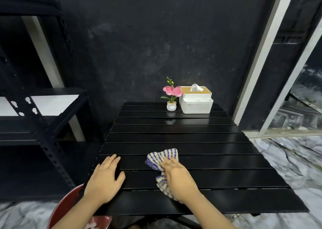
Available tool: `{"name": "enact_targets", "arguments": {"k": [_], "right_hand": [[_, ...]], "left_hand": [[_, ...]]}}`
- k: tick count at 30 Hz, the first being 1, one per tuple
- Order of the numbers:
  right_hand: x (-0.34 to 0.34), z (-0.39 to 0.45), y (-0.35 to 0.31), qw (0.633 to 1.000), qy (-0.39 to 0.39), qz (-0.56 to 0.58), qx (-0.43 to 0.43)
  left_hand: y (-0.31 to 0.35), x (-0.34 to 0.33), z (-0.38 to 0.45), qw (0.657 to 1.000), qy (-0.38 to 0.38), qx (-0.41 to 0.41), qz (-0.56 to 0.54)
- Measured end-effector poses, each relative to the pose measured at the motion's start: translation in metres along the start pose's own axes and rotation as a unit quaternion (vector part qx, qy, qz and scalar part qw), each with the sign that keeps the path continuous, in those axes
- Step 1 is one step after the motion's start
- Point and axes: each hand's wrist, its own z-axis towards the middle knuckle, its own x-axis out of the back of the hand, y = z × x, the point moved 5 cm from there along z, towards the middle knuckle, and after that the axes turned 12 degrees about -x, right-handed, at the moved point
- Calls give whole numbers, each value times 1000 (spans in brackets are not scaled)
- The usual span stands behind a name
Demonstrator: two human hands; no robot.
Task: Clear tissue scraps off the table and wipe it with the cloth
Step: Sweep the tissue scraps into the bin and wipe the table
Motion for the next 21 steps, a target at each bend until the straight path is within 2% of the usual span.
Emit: {"name": "enact_targets", "arguments": {"k": [3, 5, 9, 14, 16, 21], "right_hand": [[8, -17, 24, 999, 53, -8, 5], [17, -27, 44, 999, 47, -5, -11], [33, -41, 97, 993, 50, -55, -87], [67, -44, 165, 971, 110, -32, -211], [78, -40, 190, 953, 104, -3, -284], [93, -16, 208, 933, 122, 12, -337]], "left_hand": [[-2, 3, 4, 1000, -5, 0, 11], [-6, 5, 10, 1000, -7, 5, 11], [-15, 9, 29, 1000, -5, 18, 6], [-23, 9, 50, 1000, -10, 10, 0], [-25, 6, 55, 1000, -14, 5, 0], [-28, 1, 58, 1000, -4, -6, 1]]}}
